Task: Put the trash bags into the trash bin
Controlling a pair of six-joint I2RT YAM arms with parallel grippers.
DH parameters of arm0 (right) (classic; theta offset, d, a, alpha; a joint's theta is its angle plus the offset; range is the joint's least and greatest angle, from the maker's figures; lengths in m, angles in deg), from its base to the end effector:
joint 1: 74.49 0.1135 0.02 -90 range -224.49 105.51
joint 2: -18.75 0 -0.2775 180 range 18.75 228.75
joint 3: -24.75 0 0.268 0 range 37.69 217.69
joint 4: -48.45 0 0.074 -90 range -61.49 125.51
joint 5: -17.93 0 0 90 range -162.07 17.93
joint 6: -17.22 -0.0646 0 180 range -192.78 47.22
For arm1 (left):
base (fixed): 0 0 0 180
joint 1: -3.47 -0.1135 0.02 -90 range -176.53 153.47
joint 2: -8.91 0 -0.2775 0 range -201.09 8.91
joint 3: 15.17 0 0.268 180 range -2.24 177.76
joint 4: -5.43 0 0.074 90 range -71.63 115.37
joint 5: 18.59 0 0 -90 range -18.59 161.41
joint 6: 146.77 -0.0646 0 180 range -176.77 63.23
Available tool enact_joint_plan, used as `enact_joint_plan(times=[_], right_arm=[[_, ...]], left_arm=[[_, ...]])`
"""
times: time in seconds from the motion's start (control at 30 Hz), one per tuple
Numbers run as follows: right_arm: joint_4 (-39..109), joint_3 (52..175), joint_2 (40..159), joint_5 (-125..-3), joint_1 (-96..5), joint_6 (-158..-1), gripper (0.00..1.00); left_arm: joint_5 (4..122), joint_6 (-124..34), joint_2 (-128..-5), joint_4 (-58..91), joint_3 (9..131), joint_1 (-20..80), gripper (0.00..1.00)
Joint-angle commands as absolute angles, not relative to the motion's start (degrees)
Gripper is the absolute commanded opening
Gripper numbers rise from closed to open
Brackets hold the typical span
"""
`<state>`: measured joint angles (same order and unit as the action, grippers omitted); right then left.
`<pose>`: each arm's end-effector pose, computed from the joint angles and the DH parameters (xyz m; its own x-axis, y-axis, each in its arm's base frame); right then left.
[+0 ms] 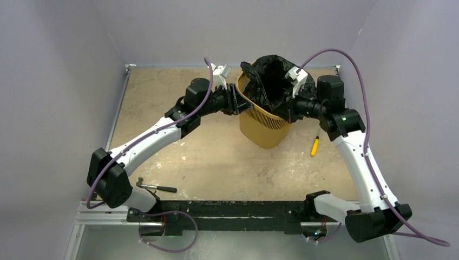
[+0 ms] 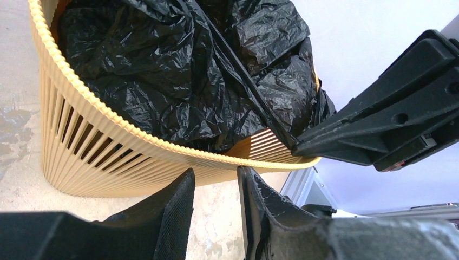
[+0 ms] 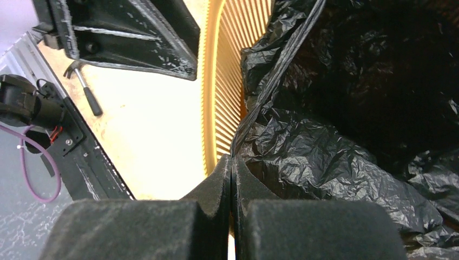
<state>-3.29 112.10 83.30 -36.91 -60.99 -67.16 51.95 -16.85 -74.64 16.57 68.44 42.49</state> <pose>0.2430 0.0966 0.4066 -0.4016 -0.1787 -0.8982 -0.7237 0.6630 0.1916 0.2888 -0.2618 0.3636 -0.6585 -0.2452 -0.7116 0.5543 0.4816 -0.6789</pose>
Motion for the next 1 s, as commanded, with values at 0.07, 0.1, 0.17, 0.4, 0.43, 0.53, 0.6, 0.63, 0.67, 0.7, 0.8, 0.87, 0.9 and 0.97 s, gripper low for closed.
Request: enact_joint_plan(times=[0.07,0.1,0.17,0.4,0.43,0.53,0.6,0.63,0.67,0.7,0.8,0.87,0.9,0.97], right_arm=[[-2.3,112.4,81.6,-32.9,-60.2,-67.2,0.00],[-1.8,112.6,81.2,-32.7,-60.2,-67.6,0.00],[-0.2,112.6,80.3,-32.0,-60.3,-68.8,0.00],[1.0,111.2,79.1,-26.9,-60.2,-70.5,0.00],[0.4,110.6,79.2,-27.3,-60.2,-70.2,0.00],[-1.5,109.7,80.1,-29.8,-60.1,-69.2,0.00],[-1.9,109.1,80.7,-31.1,-59.9,-69.0,0.00],[-1.9,109.0,81.0,-31.6,-59.8,-68.9,0.00],[-1.9,108.6,81.2,-32.0,-59.6,-68.9,0.00],[-1.8,108.3,81.4,-32.6,-59.6,-68.9,0.00],[-1.3,107.7,81.7,-34.2,-59.4,-69.1,0.00],[-1.0,107.7,81.9,-35.0,-59.3,-69.1,0.00],[-0.6,107.7,81.9,-35.3,-59.3,-69.2,0.00],[-0.1,107.7,81.9,-35.3,-59.3,-69.4,0.00]], left_arm=[[52.8,-14.7,-76.0,10.6,67.9,42.7,0.36],[52.8,-14.6,-76.1,10.4,67.8,42.7,0.35],[52.5,-14.4,-76.1,9.9,67.5,42.7,0.36],[52.1,-13.2,-76.6,8.2,66.8,42.7,0.36],[51.9,-13.0,-76.7,7.9,66.7,42.7,0.36],[51.4,-12.6,-76.8,7.3,66.8,42.7,0.36],[51.3,-12.6,-76.6,7.3,66.7,42.7,0.37],[51.4,-12.5,-76.3,7.4,66.6,42.7,0.37],[51.5,-12.5,-76.1,7.3,66.6,42.7,0.38],[51.7,-12.7,-75.7,7.3,66.4,42.7,0.38],[53.2,-13.5,-73.8,7.9,66.6,42.7,0.39],[55.1,-14.5,-72.5,9.4,67.2,42.7,0.40],[55.9,-14.9,-71.9,10.0,67.6,42.7,0.40],[58.0,-16.2,-71.1,12.4,69.5,42.7,0.40]])
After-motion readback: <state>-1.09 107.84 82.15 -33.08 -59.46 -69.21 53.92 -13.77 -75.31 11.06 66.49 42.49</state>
